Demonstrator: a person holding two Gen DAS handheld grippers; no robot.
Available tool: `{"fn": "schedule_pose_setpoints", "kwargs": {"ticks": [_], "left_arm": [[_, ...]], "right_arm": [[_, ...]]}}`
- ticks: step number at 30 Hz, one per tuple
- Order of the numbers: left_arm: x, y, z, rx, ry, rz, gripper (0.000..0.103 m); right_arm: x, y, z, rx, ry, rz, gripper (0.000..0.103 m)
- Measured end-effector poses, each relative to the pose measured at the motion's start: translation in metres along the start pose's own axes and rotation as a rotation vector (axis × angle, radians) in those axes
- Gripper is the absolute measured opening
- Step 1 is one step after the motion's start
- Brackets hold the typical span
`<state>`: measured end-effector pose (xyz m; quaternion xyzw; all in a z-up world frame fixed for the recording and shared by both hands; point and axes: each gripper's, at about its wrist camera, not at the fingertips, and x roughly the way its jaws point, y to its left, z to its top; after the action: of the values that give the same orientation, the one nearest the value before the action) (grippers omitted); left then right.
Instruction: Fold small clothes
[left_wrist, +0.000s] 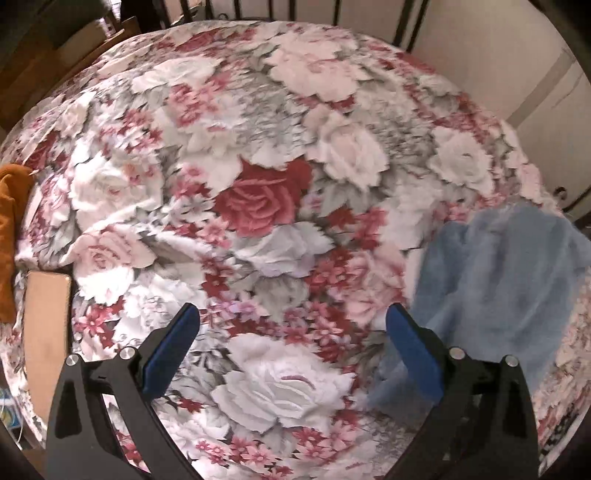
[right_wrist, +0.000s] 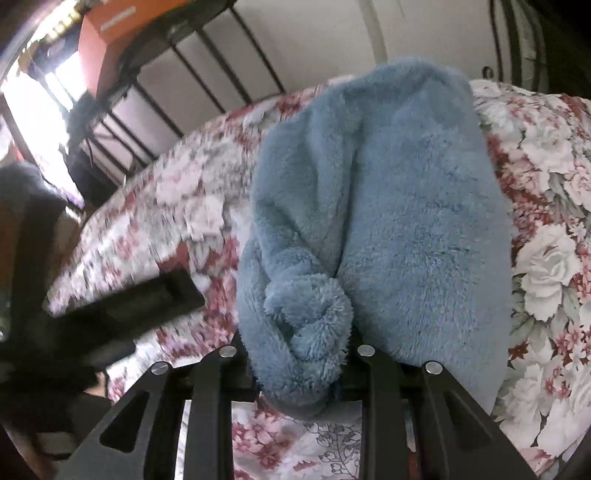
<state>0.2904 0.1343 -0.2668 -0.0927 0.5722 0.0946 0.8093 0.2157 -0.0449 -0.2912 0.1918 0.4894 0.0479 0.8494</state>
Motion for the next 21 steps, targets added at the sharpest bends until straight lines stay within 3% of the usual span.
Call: {"fn": "schedule_pose_setpoints", "kwargs": {"ticks": [8, 13, 16, 19, 21], "left_arm": [[0.006, -0.039, -0.015, 0.134, 0.045, 0.027, 0.098], [0.018, -0.037, -0.014, 0.099, 0.08, 0.043, 0.098], [0.019, -0.035, -0.015, 0.094, 0.088, 0.053, 0.099], [0.017, -0.03, -0.01, 0.075, 0.087, 0.047, 0.099], [0.012, -0.028, -0.008, 0.073, 0.076, 0.053, 0.098]], "right_arm": [[0.001, -0.014, 0.0, 0.013, 0.067, 0.125, 0.037], [-0.015, -0.014, 0.0, -0.013, 0.125, 0.184, 0.059], [-0.032, -0.015, 0.001, -0.011, 0.163, 0.205, 0.063], [-0.058, -0.026, 0.002, 0.013, 0.146, 0.246, 0.063], [-0.079, -0.04, 0.003, 0.052, 0.078, 0.227, 0.063]]}}
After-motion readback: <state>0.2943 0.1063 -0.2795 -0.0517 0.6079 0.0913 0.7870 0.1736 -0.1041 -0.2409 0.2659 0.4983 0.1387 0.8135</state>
